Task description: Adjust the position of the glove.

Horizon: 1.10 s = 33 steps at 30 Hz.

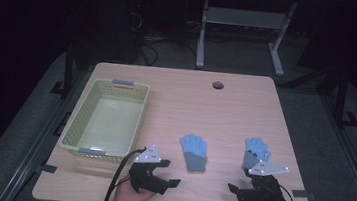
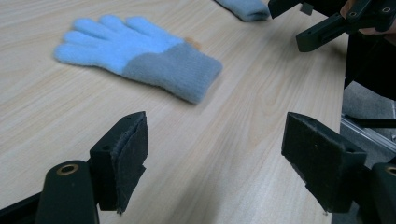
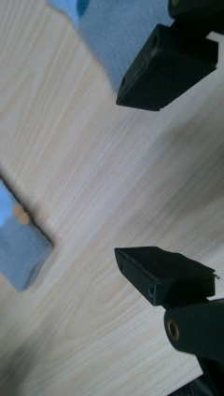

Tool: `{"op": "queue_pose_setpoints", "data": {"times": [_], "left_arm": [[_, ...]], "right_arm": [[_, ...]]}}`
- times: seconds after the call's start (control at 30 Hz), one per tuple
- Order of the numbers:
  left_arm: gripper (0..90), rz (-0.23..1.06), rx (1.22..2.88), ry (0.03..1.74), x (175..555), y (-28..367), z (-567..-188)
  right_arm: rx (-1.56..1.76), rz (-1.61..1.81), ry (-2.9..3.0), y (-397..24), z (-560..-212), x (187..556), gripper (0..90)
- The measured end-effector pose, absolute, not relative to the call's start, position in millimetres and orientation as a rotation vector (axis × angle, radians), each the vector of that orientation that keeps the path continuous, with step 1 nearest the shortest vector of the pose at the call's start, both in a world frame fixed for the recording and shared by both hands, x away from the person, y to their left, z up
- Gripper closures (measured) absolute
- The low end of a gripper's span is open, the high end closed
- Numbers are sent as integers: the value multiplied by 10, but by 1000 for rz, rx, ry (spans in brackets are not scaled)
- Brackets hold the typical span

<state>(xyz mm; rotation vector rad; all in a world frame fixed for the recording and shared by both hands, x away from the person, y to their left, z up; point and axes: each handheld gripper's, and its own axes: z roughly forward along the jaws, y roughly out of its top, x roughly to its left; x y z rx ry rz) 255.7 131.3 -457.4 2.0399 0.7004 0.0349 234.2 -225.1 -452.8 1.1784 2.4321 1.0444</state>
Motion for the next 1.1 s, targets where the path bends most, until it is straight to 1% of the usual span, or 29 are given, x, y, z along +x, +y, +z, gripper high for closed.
{"op": "queue_pose_setpoints", "data": {"times": [0.17,0.33,0.63,1.1], "left_arm": [[225,26,2028,716,2569,1335,-4581],[225,45,2032,716,2567,1351,-4586],[225,54,2038,708,2572,1358,-4580],[228,55,2003,723,2586,1397,-4569]], "right_arm": [[1197,1049,2427,-2253,-4523,2335,215],[1199,1069,2417,-2253,-4489,2327,215],[1206,1063,2422,-2294,-4434,2472,215],[1186,916,2484,-2443,-4176,2911,330]]}}
